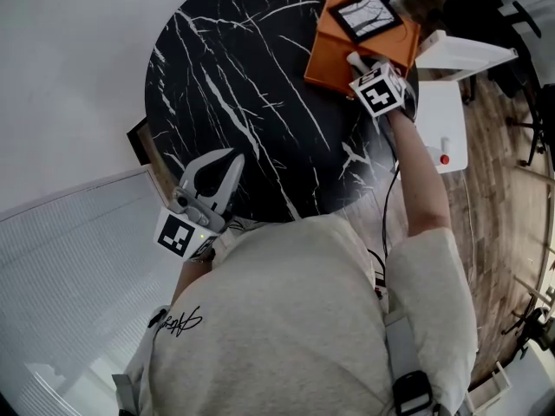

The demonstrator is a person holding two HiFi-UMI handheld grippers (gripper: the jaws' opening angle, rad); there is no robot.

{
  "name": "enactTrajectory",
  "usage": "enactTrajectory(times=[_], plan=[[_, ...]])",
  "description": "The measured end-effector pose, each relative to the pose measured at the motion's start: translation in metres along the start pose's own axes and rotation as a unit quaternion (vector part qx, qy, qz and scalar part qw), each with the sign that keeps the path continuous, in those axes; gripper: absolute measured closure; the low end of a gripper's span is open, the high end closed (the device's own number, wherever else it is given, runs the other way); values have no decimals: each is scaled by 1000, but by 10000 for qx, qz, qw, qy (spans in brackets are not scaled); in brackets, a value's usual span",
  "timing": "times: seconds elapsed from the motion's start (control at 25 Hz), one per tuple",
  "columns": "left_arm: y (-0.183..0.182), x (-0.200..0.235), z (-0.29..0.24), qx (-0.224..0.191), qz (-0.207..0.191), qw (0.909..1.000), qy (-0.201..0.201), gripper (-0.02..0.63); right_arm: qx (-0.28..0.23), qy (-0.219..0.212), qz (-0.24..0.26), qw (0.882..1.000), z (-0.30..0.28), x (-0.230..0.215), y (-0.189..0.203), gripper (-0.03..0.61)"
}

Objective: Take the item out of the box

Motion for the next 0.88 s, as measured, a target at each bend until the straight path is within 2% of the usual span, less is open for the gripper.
enactTrajectory(times=[0.88], plan=[[-1,-1,8,-104,-158,9997,170,614,-393,335,126,9986,25,12,-8,466]])
Point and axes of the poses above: the fingertips, and each gripper's own axes: z backward along the fingers, x to its left, y out of its underside, the point moved 5 cm from there along z, backward along the fingers, and after that the axes turned 9 degrees about x, right-handed, at the moved point
